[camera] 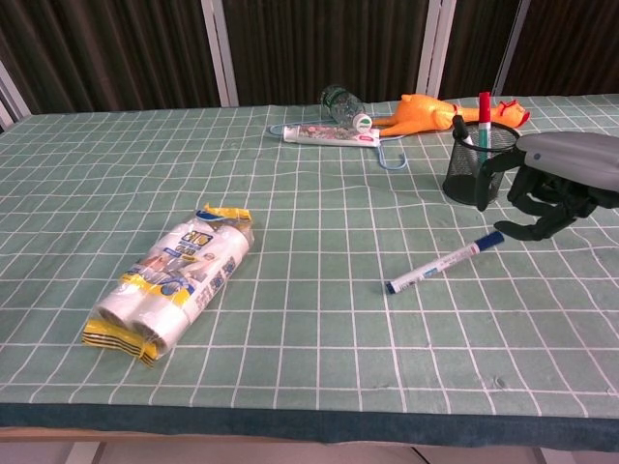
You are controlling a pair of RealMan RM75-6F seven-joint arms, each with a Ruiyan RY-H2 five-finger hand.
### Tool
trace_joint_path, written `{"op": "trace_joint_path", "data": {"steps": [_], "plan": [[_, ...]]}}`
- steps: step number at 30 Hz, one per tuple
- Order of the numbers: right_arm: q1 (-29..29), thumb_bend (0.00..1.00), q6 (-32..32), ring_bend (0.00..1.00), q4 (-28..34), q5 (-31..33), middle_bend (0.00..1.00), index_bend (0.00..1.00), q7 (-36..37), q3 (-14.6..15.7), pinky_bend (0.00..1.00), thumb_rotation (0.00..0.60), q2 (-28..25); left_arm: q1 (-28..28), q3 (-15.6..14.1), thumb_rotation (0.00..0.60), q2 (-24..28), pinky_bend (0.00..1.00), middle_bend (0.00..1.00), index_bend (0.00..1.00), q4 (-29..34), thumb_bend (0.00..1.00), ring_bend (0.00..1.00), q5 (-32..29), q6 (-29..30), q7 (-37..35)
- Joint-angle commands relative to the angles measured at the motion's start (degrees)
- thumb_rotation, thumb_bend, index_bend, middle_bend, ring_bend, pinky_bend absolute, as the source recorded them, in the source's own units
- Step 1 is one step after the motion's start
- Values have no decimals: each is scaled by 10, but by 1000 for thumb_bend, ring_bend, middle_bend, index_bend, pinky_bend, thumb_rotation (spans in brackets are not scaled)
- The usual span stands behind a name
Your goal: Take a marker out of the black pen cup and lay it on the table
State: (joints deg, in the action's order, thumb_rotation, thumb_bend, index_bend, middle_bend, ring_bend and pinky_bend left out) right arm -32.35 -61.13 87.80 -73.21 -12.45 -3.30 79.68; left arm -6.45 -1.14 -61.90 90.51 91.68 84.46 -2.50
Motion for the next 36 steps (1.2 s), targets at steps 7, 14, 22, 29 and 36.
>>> {"op": "trace_joint_path", "data": {"steps": [7,14,22,29,36], "plan": [[34,253,-107,1000,144,105,992,298,-284,0,976,600,-53,0,0,600,0,293,13,132,0,449,11,-1,-1,0],[103,252,-255,652,180,-51,612,351,-222,17,749,600,-69,0,0,600,0,293,13,132,0,450,11,-1,-3,1],[183,247,-328,172,207,-56,206,218,-204,36,200,600,-93,1,-1,600,0,293,13,132,7,450,11,-3,-2,14],[204,247,-307,94,165,-67,133,167,-96,38,160,600,-111,-3,-1,600,-5,293,13,132,9,449,11,-1,-9,30],[207,248,-278,94,161,-63,133,168,-74,29,160,600,-113,-4,-1,600,-5,294,13,132,9,451,11,-2,-11,30]]}}
